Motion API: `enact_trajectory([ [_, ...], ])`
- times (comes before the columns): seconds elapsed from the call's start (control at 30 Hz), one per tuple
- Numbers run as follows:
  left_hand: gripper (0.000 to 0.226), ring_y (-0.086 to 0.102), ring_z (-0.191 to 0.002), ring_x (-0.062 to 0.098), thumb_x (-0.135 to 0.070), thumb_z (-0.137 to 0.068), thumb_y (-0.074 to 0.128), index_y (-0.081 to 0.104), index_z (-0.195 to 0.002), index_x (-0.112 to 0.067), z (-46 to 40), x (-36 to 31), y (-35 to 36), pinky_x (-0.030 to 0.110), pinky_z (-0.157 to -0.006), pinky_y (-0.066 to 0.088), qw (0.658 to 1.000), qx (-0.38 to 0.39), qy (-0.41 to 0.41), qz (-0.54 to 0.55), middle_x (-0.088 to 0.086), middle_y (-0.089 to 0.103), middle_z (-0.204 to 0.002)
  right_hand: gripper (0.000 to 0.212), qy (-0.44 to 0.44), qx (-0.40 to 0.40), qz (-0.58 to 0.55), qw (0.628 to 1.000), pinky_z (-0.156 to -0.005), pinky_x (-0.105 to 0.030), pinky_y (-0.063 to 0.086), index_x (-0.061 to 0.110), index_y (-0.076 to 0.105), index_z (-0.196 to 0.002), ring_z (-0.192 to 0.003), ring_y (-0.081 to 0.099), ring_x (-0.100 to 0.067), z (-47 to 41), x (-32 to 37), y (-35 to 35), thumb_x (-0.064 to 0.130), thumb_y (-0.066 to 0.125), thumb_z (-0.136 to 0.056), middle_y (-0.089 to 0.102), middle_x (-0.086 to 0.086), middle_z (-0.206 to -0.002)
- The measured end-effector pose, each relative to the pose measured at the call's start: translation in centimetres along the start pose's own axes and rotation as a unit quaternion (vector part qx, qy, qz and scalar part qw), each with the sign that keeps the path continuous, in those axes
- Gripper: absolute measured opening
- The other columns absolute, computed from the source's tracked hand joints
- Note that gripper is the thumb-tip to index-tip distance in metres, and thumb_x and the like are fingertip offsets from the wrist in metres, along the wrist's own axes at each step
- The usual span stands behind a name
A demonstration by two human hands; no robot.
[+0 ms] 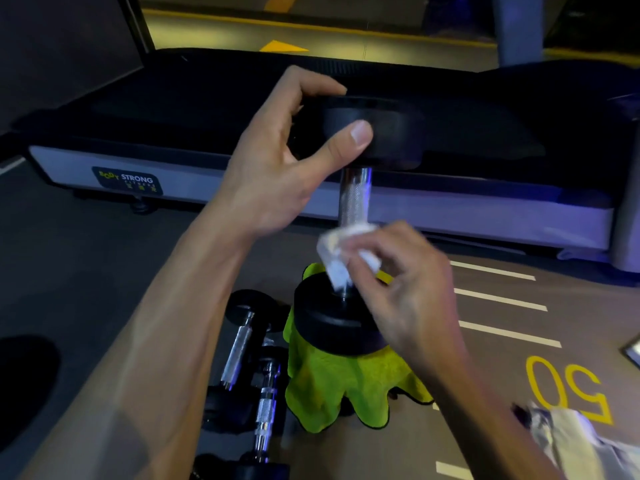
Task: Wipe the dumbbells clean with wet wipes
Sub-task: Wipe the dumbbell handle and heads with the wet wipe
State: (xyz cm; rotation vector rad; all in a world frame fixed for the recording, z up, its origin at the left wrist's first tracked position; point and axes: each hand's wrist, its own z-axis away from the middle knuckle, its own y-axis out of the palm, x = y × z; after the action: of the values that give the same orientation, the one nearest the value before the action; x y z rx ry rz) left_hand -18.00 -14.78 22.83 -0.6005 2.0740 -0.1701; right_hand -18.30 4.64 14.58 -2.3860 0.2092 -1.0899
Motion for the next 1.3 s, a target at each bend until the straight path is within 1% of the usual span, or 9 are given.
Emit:
enact_trajectory([
  [0.1, 0.043, 0.059, -0.104, 0.007, -0.037, -0.097, 0.072, 0.056, -0.127, -0.012, 0.3, 0.1, 0.0, 0.028, -0.092, 0.049, 1.000, -0.006, -0.003, 0.014, -0.008, 0.061, -0.113, 0.005, 0.001, 0.070, 0.027, 0.997, -0.074, -0.023, 0.042, 0.028, 0.078, -0.091, -0.085, 0.054, -0.013, 1.5, -0.1, -0.4, 0.023, 0.077, -0.090, 0.065, 0.017, -0.086],
  [0.3, 0.041, 0.059, -0.107, 0.009, -0.039, -0.096, 0.072, 0.055, -0.126, -0.016, 0.2, -0.1, 0.2, 0.030, -0.093, 0.049, 1.000, 0.001, 0.005, 0.017, -0.006, 0.061, -0.117, 0.004, -0.029, -0.085, 0.035, 0.995, -0.075, -0.028, 0.043, 0.015, 0.074, -0.094, -0.083, 0.058, -0.017, -3.6, 1.2, -0.3, 0.011, 0.073, -0.094, 0.059, 0.006, -0.086],
  [0.4, 0.041, 0.059, -0.105, 0.009, -0.038, -0.096, 0.073, 0.056, -0.125, -0.015, 0.3, -0.1, 0.5, 0.028, -0.093, 0.047, 1.000, -0.010, 0.005, 0.023, -0.005, 0.062, -0.114, 0.006, -0.031, -0.037, 0.053, 0.997, -0.078, -0.034, 0.046, 0.016, 0.074, -0.094, -0.087, 0.057, -0.021, -0.2, 0.7, 0.5, 0.010, 0.072, -0.094, 0.065, 0.005, -0.091],
  [0.5, 0.041, 0.060, -0.106, 0.009, -0.037, -0.096, 0.074, 0.057, -0.125, -0.013, 0.5, -0.2, 1.0, 0.029, -0.093, 0.048, 0.999, -0.023, 0.003, 0.029, -0.005, 0.062, -0.114, 0.006, -0.020, 0.002, 0.052, 0.998, -0.079, -0.029, 0.046, 0.020, 0.077, -0.096, -0.088, 0.057, -0.017, 1.1, 0.2, 0.4, 0.016, 0.073, -0.095, 0.067, 0.009, -0.094],
  [0.67, 0.042, 0.061, -0.104, 0.004, -0.030, -0.098, 0.074, 0.056, -0.128, -0.008, 0.5, -0.8, 1.3, 0.019, -0.088, 0.048, 0.999, -0.011, 0.002, 0.031, -0.006, 0.062, -0.114, 0.015, -0.038, -0.116, 0.053, 0.991, -0.086, -0.005, 0.040, 0.007, 0.075, -0.108, -0.096, 0.054, 0.009, -2.0, 1.5, -0.1, 0.001, 0.068, -0.096, 0.053, 0.004, -0.111],
  [0.7, 0.043, 0.061, -0.105, 0.005, -0.031, -0.097, 0.074, 0.056, -0.129, -0.009, 0.6, -0.8, 1.3, 0.020, -0.089, 0.048, 1.000, -0.014, 0.003, 0.028, -0.006, 0.062, -0.115, 0.021, -0.048, -0.106, 0.062, 0.991, -0.092, -0.008, 0.042, 0.006, 0.074, -0.116, -0.104, 0.053, 0.010, -1.3, 1.4, 0.0, 0.000, 0.067, -0.097, 0.052, 0.002, -0.118],
  [0.83, 0.041, 0.061, -0.110, 0.010, -0.037, -0.097, 0.073, 0.057, -0.127, -0.014, 0.5, -0.6, 1.3, 0.028, -0.095, 0.050, 1.000, -0.025, 0.005, 0.017, -0.007, 0.062, -0.116, 0.040, -0.063, -0.031, 0.099, 0.993, -0.101, -0.035, 0.053, 0.008, 0.069, -0.134, -0.120, 0.059, -0.022, 2.3, 0.2, 0.4, -0.003, 0.066, -0.096, 0.054, -0.008, -0.137],
  [1.1, 0.038, 0.062, -0.106, 0.002, -0.032, -0.099, 0.072, 0.054, -0.128, -0.016, 0.5, -0.7, 1.1, 0.018, -0.089, 0.049, 1.000, -0.009, 0.010, 0.019, -0.009, 0.061, -0.116, 0.046, -0.114, -0.030, 0.135, 0.984, -0.119, -0.032, 0.035, 0.004, 0.059, -0.144, -0.137, 0.045, -0.021, -0.5, 0.7, 0.4, 0.003, 0.062, -0.099, 0.053, -0.004, -0.152],
  [1.3, 0.037, 0.062, -0.105, 0.002, -0.032, -0.099, 0.072, 0.054, -0.127, -0.017, 0.4, -0.4, 1.1, 0.020, -0.091, 0.049, 0.999, -0.019, 0.005, 0.025, -0.010, 0.062, -0.115, 0.046, -0.123, -0.010, 0.107, 0.987, -0.120, -0.032, 0.036, 0.001, 0.060, -0.142, -0.141, 0.048, -0.024, 0.3, 0.2, -0.1, -0.002, 0.065, -0.097, 0.052, -0.006, -0.153],
])
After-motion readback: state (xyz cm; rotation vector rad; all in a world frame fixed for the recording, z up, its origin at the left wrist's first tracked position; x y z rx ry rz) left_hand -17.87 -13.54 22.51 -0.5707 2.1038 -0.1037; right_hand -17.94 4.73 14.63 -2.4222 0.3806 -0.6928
